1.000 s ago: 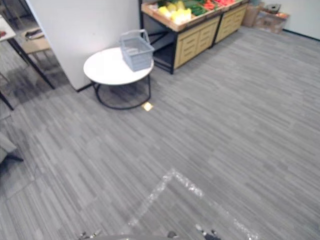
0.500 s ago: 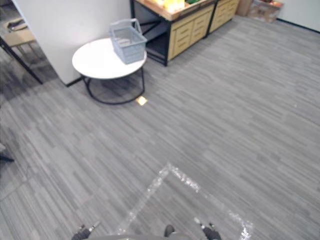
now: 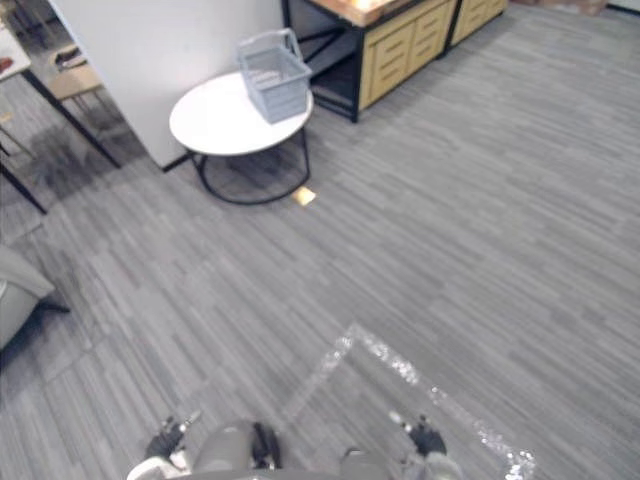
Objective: Pick vegetable in the basket
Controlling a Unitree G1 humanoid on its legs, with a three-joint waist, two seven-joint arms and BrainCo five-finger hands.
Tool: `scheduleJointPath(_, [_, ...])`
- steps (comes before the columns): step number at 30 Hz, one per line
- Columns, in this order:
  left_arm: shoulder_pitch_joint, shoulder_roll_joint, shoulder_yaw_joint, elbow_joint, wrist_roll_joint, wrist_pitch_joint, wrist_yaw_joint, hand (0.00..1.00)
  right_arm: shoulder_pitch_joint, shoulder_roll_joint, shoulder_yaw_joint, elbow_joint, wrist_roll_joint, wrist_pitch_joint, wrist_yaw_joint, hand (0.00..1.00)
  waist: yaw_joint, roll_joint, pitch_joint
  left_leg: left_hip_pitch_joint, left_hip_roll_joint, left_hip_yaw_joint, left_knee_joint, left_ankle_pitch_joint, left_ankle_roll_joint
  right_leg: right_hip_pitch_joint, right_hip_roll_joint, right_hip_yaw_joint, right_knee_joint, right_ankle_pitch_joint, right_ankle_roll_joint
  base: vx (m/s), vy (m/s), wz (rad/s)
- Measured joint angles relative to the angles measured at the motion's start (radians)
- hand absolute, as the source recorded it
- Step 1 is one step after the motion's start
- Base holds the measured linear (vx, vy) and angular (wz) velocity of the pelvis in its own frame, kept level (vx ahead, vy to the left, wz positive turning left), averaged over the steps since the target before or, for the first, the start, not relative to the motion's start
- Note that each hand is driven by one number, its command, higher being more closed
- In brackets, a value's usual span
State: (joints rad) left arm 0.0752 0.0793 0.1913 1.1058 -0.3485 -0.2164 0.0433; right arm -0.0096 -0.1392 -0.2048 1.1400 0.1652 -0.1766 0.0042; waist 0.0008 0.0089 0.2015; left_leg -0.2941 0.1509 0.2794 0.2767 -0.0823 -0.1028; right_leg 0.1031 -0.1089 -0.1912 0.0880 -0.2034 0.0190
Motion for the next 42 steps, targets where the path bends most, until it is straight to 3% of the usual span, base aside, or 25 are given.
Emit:
scheduleJointPath(2, [0.002, -0.009, 0.005, 0.007, 0.007, 0.001, 0.001, 0.00, -0.002, -0.002, 0.028, -0.021, 0.000, -0.007, -0.003, 0.00, 0.008, 0.024, -0.001, -0.024, 0.020, -0.048, -0.194, 0.064, -0.004, 0.042, 0.011, 0.005, -0.017, -0.032, 0.046, 0.35, 0.287, -0.09])
scheduleJointPath(4, [0.017, -0.009, 0.007, 0.019, 0.016, 0.003, 0.000, 0.00, -0.010, -0.008, 0.040, -0.025, -0.001, -0.008, -0.003, 0.00, 0.011, 0.040, -0.003, -0.034, 0.040, -0.052, -0.183, 0.103, 0.007, 0.077, 0.008, 0.030, -0.015, -0.069, 0.080, 0.38, 0.332, -0.40])
scheduleJointPath(5, [0.024, 0.001, 0.014, 0.037, 0.020, 0.011, -0.007, 0.00, -0.011, 0.007, 0.049, -0.024, -0.002, -0.009, -0.001, 0.00, 0.025, 0.017, -0.015, -0.037, 0.011, -0.046, -0.119, 0.163, 0.021, 0.092, -0.041, 0.058, -0.011, -0.095, 0.087, 0.54, 0.435, -0.61])
scheduleJointPath(6, [0.033, 0.008, 0.017, 0.042, 0.029, 0.012, -0.009, 0.00, -0.007, 0.013, 0.057, -0.022, -0.003, -0.009, 0.003, 0.00, 0.030, -0.008, -0.027, -0.042, -0.011, -0.042, -0.094, 0.161, 0.026, 0.091, -0.067, 0.074, -0.004, -0.100, 0.080, 0.60, 0.357, -0.54])
scheduleJointPath(7, [0.042, 0.028, 0.024, 0.050, 0.054, 0.014, -0.011, 0.00, -0.007, 0.030, 0.056, -0.018, -0.009, -0.009, 0.007, 0.00, 0.029, -0.046, -0.052, -0.060, -0.054, -0.018, -0.065, 0.115, 0.062, 0.058, -0.114, 0.106, 0.038, -0.083, 0.072, 0.53, 0.262, -0.17])
scheduleJointPath(10, [0.029, 0.040, 0.020, 0.072, 0.131, 0.032, -0.018, 0.00, -0.003, 0.032, 0.014, 0.012, -0.014, -0.008, 0.022, 0.00, 0.023, -0.055, -0.059, -0.016, -0.108, 0.007, -0.050, 0.068, 0.123, -0.025, -0.164, 0.185, 0.244, 0.004, 0.088, 0.56, 0.297, 0.05])
scheduleJointPath(12, [0.038, 0.045, 0.000, 0.077, 0.182, 0.044, -0.017, 0.00, 0.020, 0.040, -0.022, 0.018, -0.047, -0.005, 0.025, 0.00, 0.016, -0.053, -0.059, 0.106, -0.133, 0.016, -0.084, 0.012, 0.139, -0.110, -0.187, 0.203, 0.529, 0.204, 0.113, 0.50, 0.239, -0.05])
scheduleJointPath(13, [0.037, 0.048, -0.008, 0.077, 0.200, 0.047, -0.015, 0.00, 0.026, 0.043, -0.023, 0.018, -0.051, -0.005, 0.026, 0.00, 0.014, -0.053, -0.059, 0.138, -0.135, 0.019, -0.095, 0.000, 0.144, -0.136, -0.193, 0.200, 0.605, 0.244, 0.127, 0.46, 0.193, -0.03])
scheduleJointPath(14, [0.030, 0.058, -0.037, 0.076, 0.218, 0.053, -0.012, 0.00, 0.033, 0.046, -0.025, 0.018, -0.053, -0.005, 0.026, 0.00, 0.004, -0.049, -0.055, 0.197, -0.140, 0.018, -0.118, -0.020, 0.148, -0.206, -0.202, 0.182, 0.783, 0.249, 0.134, 0.43, 0.142, -0.05])
scheduleJointPath(15, [0.025, 0.065, -0.062, 0.075, 0.225, 0.054, -0.008, 0.00, 0.045, 0.045, -0.031, 0.018, -0.066, -0.003, 0.026, 0.00, -0.014, -0.047, -0.052, 0.262, -0.149, 0.014, -0.144, -0.035, 0.152, -0.269, -0.207, 0.147, 0.934, 0.224, 0.110, 0.40, 0.117, -0.02])
scheduleJointPath(17, [-0.001, 0.067, -0.090, 0.068, 0.242, 0.054, 0.000, 0.00, 0.066, 0.043, -0.072, 0.018, -0.088, 0.001, 0.023, 0.00, -0.031, -0.034, -0.043, 0.367, -0.155, 0.012, -0.194, -0.046, 0.146, -0.332, -0.202, 0.073, 1.020, 0.129, 0.078, 0.32, 0.051, 0.00])
scheduleJointPath(20, [-0.071, 0.044, -0.100, 0.014, 0.239, 0.049, 0.025, 0.00, 0.105, 0.050, -0.136, 0.019, -0.087, 0.005, 0.021, 0.00, -0.051, -0.021, -0.036, 0.447, -0.145, 0.005, -0.238, -0.066, 0.125, -0.398, -0.197, -0.088, 0.823, 0.037, 0.032, 0.28, -0.037, 0.18])
scheduleJointPath(23, [-0.134, 0.020, -0.095, -0.034, 0.233, 0.036, 0.042, 0.00, 0.118, 0.071, -0.186, 0.020, -0.087, 0.020, 0.011, 0.00, -0.058, -0.013, -0.029, 0.487, -0.107, -0.001, -0.240, -0.107, 0.078, -0.434, -0.166, -0.139, 0.467, 0.054, 0.042, 0.32, -0.261, 0.05])
scheduleJointPath(24, [-0.143, 0.018, -0.095, -0.034, 0.233, 0.028, 0.044, 0.00, 0.122, 0.076, -0.192, 0.020, -0.087, 0.023, 0.006, 0.00, -0.058, -0.012, -0.028, 0.493, -0.096, -0.001, -0.239, -0.120, 0.063, -0.432, -0.158, -0.135, 0.373, 0.072, 0.048, 0.25, -0.242, -0.11])
scheduleJointPath(25, [-0.158, 0.010, -0.089, -0.034, 0.233, 0.023, 0.052, 0.00, 0.129, 0.088, -0.207, 0.019, -0.087, 0.025, 0.000, 0.00, -0.058, -0.015, -0.028, 0.512, -0.076, -0.001, -0.240, -0.141, 0.038, -0.428, -0.154, -0.120, 0.216, 0.140, 0.050, 0.40, -0.362, -0.07])
scheduleJointPath(26, [-0.165, 0.001, -0.077, -0.033, 0.233, 0.021, 0.063, 0.00, 0.132, 0.094, -0.222, 0.018, -0.087, 0.027, -0.003, 0.00, -0.059, -0.016, -0.027, 0.531, -0.049, -0.002, -0.242, -0.165, 0.002, -0.419, -0.141, -0.106, 0.138, 0.269, 0.057, 0.41, -0.376, -0.10])
scheduleJointPath(27, [-0.169, -0.005, -0.073, -0.031, 0.233, 0.021, 0.067, 0.00, 0.134, 0.093, -0.230, 0.017, -0.086, 0.027, -0.003, 0.00, -0.059, -0.013, -0.024, 0.543, -0.032, -0.004, -0.247, -0.174, -0.012, -0.405, -0.120, -0.111, 0.133, 0.313, 0.039, 0.43, -0.385, -0.19])
scheduleJointPath(28, [-0.172, -0.023, -0.070, -0.028, 0.233, 0.021, 0.067, 0.00, 0.118, 0.085, -0.249, 0.014, -0.086, 0.028, -0.004, 0.00, -0.058, 0.017, -0.010, 0.553, -0.006, -0.001, -0.258, -0.171, -0.018, -0.411, -0.086, -0.126, 0.165, 0.260, 0.032, 0.38, -0.333, -0.15])
scheduleJointPath(29, [-0.180, -0.027, -0.066, -0.028, 0.233, 0.018, 0.068, 0.00, 0.101, 0.087, -0.279, 0.013, -0.087, 0.025, -0.010, 0.00, -0.059, 0.011, 0.003, 0.577, -0.001, -0.010, -0.256, -0.125, -0.017, -0.444, -0.096, -0.124, 0.299, 0.165, 0.014, 0.36, -0.322, -0.07])
scheduleJointPath(32, [-0.145, -0.048, -0.023, 0.011, 0.233, 0.007, 0.068, 0.00, 0.094, 0.079, -0.278, 0.013, -0.087, 0.025, -0.007, 0.00, -0.052, 0.004, -0.002, 0.629, 0.030, -0.018, -0.248, -0.049, -0.030, -0.420, -0.083, -0.134, 0.407, 0.030, 0.000, 0.37, -0.327, 0.05])
scheduleJointPath(34, [-0.114, -0.059, 0.007, 0.032, 0.232, 0.009, 0.068, 0.00, 0.082, 0.074, -0.251, 0.014, -0.087, 0.024, -0.007, 0.00, -0.052, 0.015, -0.010, 0.598, 0.062, -0.030, -0.169, -0.033, -0.033, -0.390, -0.056, -0.146, 0.377, 0.016, -0.007, 0.32, -0.253, 0.00])
scheduleJointPath(36, [-0.059, -0.068, 0.035, 0.051, 0.220, 0.021, 0.062, 0.00, 0.076, 0.062, -0.214, 0.017, -0.087, 0.024, -0.002, 0.00, -0.052, 0.029, -0.019, 0.484, 0.114, -0.089, 0.064, 0.006, -0.052, -0.332, -0.019, -0.168, 0.306, 0.014, -0.013, 0.33, -0.217, 0.11])
scheduleJointPath(39, [-0.014, -0.050, 0.096, 0.050, 0.183, 0.032, 0.048, 0.00, 0.076, 0.035, -0.128, 0.015, -0.087, 0.024, 0.001, 0.00, -0.041, 0.027, -0.014, 0.312, 0.213, -0.081, 0.479, 0.200, -0.042, -0.180, 0.014, -0.202, 0.213, 0.001, -0.047, 0.35, -0.127, 0.15])
scheduleJointPath(41, [-0.015, -0.050, 0.113, 0.042, 0.186, 0.029, 0.023, 0.00, 0.061, 0.017, -0.109, 0.015, -0.087, 0.024, 0.001, 0.00, -0.021, 0.033, -0.014, 0.253, 0.233, -0.023, 0.640, 0.133, -0.033, -0.111, 0.016, -0.196, 0.174, -0.007, -0.056, 0.40, -0.069, -0.07])
scheduleJointPath(42, [-0.015, -0.050, 0.131, 0.037, 0.202, 0.028, 0.005, 0.00, 0.032, 0.002, -0.086, 0.014, -0.087, 0.023, 0.003, 0.00, -0.020, 0.034, -0.015, 0.190, 0.216, 0.024, 0.716, 0.051, -0.023, -0.041, 0.013, -0.189, 0.123, -0.009, -0.051, 0.40, -0.015, -0.08])
